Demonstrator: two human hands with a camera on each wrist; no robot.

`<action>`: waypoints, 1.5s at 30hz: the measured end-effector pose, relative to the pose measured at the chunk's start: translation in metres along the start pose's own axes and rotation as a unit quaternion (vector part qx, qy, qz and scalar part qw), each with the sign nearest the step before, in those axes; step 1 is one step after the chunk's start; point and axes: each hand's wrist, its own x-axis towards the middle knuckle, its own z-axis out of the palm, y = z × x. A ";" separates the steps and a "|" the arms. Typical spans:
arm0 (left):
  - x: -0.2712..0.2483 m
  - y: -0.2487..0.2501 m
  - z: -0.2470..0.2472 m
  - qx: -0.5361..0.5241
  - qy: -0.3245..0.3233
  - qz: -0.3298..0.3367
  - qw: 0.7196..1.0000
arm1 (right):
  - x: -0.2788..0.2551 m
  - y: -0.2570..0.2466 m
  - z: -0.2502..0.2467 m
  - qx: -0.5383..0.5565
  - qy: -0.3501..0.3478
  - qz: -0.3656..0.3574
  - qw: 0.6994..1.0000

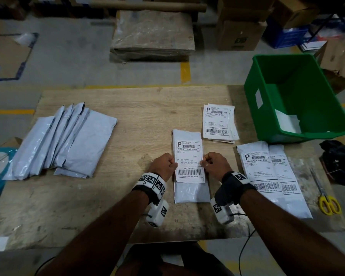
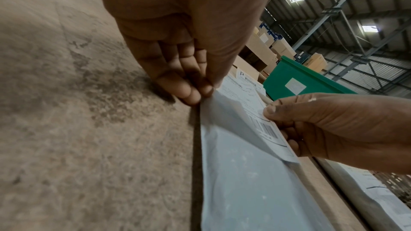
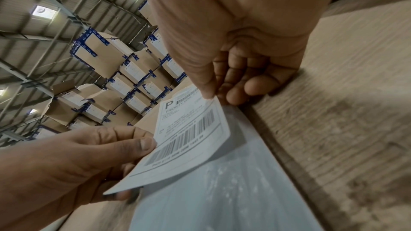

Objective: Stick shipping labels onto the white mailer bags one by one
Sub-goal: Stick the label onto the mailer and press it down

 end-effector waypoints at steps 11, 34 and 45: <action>0.001 0.000 0.002 0.035 -0.009 0.018 0.999 | 0.005 0.002 0.001 -0.034 0.003 0.003 0.999; -0.012 0.028 -0.007 0.102 -0.029 0.101 0.989 | -0.017 0.001 -0.034 -0.098 -0.003 -0.056 0.994; -0.020 0.032 0.011 0.303 -0.073 0.124 0.942 | -0.025 0.023 -0.023 -0.107 -0.070 -0.084 0.988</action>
